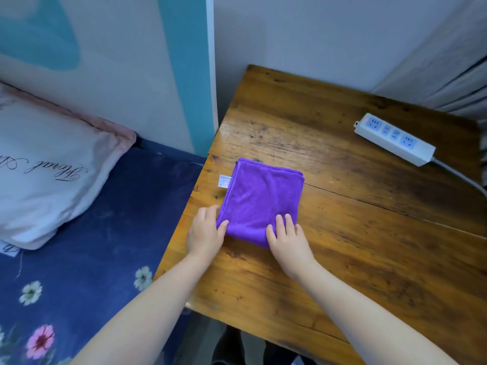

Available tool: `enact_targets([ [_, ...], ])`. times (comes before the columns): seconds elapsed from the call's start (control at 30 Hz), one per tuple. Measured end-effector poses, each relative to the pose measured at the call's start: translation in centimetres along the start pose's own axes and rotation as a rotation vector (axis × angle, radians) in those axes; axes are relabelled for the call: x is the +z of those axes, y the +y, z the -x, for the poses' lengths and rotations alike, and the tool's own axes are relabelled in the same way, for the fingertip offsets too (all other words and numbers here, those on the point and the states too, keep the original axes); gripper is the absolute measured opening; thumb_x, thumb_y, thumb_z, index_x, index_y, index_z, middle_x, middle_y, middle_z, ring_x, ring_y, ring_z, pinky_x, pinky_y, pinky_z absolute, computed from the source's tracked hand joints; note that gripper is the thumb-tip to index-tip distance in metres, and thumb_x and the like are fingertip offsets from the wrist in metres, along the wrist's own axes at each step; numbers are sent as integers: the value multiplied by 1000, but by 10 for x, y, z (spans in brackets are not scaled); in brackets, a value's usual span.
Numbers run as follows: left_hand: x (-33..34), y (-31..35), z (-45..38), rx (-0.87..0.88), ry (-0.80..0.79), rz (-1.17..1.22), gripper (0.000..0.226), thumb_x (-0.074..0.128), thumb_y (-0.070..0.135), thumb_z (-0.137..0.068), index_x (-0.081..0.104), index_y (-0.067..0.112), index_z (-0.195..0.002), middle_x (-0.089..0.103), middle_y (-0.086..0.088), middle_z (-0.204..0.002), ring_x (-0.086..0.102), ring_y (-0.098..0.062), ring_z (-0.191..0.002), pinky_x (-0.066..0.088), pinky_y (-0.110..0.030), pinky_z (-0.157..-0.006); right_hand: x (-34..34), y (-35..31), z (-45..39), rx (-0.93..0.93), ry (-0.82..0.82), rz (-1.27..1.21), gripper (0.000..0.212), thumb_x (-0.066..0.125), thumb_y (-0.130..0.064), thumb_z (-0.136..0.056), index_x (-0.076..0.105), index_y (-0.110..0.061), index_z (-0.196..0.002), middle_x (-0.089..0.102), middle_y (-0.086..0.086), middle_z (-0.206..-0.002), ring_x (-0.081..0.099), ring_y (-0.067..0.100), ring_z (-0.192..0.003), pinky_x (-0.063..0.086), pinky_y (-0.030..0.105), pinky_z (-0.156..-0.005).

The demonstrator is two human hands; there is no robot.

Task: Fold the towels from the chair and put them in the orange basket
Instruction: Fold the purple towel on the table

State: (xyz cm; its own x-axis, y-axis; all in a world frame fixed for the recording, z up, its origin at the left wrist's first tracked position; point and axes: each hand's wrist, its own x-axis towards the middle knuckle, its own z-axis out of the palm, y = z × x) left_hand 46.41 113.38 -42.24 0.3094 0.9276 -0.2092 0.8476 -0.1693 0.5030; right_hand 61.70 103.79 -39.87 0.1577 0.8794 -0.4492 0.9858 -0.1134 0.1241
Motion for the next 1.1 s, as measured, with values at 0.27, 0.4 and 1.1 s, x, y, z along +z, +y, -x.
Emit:
enact_targets([
  [0.27,15,9,26,535,98,-316,87,93,24,-29,47,15,-103,73,-3,-85,59,-19,-94,36,-31,-85,-52,47,4,-94,17,-440,3,50,-11,-79,49,-9,-81,62,18,-95,57,34,-91,42,33,-73],
  [0.4,4,24,28,575,207,-208,76,87,2,-34,47,13,-98,72,-6,-75,58,-18,-86,38,-33,-86,-78,80,11,-179,-6,-509,16,54,-9,-75,41,-8,-64,41,8,-58,37,27,-65,26,31,-54],
  [1.1,-181,-98,307,-280,133,-227,37,46,32,-94,52,10,-123,60,-7,-120,55,-22,-115,44,-33,-89,-151,-176,105,-1038,126,61,34,51,-25,-90,51,-15,-122,56,8,-116,56,29,-108,45,35,-85],
])
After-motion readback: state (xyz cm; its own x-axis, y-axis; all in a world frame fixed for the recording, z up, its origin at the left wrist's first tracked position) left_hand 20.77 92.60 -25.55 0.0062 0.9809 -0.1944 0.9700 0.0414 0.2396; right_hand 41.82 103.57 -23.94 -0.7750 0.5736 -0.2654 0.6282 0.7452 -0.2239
